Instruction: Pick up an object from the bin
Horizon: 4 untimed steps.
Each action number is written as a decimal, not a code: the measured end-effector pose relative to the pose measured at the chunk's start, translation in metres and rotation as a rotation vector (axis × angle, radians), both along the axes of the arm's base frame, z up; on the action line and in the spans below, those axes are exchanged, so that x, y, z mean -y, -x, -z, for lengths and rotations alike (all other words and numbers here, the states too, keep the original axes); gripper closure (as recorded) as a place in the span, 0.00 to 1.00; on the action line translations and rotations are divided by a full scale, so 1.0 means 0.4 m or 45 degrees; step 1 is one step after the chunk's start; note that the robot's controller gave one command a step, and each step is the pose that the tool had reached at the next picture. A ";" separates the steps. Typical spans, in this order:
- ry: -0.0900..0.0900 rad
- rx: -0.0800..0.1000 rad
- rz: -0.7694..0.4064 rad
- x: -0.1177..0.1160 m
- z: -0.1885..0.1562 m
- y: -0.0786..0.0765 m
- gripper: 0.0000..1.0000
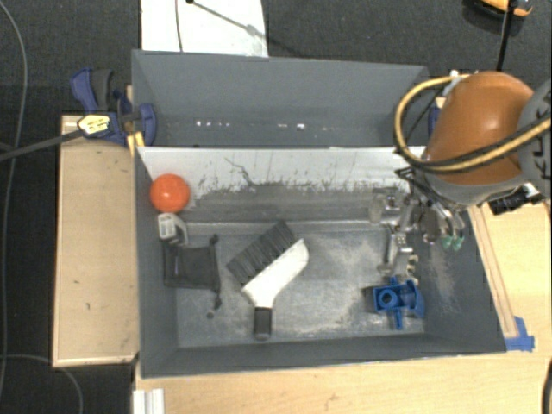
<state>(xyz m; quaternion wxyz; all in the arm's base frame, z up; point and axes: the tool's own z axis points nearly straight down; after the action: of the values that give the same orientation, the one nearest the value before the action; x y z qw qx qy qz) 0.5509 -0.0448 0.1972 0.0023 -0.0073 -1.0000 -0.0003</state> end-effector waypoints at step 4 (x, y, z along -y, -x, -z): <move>0.002 0.015 -0.139 0.239 0.147 0.133 0.00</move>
Offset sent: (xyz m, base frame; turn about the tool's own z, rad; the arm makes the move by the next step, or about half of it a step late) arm -0.0381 -0.0728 -0.1272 -0.0057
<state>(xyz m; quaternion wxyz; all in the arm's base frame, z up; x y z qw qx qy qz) 0.4979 -0.1403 0.1384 -0.0035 0.0474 -0.9989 0.0005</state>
